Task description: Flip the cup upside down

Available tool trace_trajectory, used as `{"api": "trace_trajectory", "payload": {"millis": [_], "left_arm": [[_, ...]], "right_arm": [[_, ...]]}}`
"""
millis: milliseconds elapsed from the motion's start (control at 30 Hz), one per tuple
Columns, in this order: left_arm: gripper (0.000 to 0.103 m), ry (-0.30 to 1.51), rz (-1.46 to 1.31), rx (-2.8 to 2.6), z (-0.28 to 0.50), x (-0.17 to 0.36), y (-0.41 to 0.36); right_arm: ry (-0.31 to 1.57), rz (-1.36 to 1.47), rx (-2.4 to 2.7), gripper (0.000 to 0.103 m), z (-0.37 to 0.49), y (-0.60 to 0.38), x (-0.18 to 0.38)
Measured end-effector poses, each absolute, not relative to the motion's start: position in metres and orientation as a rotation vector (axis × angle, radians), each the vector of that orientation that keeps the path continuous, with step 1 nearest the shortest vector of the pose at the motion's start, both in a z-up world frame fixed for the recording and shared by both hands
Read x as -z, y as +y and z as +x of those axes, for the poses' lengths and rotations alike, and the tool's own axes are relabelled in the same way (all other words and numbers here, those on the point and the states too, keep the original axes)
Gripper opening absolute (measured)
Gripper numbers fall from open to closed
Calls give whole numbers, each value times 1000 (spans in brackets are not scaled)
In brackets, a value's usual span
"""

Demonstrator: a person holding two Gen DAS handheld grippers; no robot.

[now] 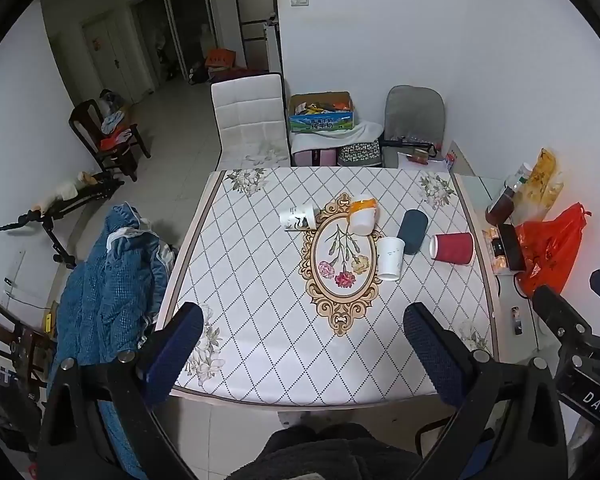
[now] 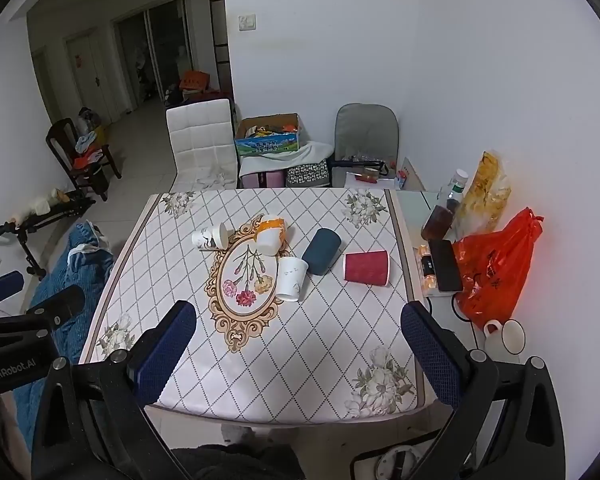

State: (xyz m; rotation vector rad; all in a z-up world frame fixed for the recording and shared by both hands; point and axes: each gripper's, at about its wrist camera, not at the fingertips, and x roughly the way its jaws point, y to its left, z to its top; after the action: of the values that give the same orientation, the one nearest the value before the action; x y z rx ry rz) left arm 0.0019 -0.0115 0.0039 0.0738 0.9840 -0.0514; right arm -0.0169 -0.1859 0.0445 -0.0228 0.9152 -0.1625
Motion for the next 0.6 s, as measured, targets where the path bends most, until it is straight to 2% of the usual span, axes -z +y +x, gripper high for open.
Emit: {"api": "trace_trajectory", "payload": {"millis": [600], "left_arm": [[103, 977, 71, 52, 1, -12, -17]], "right_arm": [[911, -24, 162, 103, -23, -188, -53]]}}
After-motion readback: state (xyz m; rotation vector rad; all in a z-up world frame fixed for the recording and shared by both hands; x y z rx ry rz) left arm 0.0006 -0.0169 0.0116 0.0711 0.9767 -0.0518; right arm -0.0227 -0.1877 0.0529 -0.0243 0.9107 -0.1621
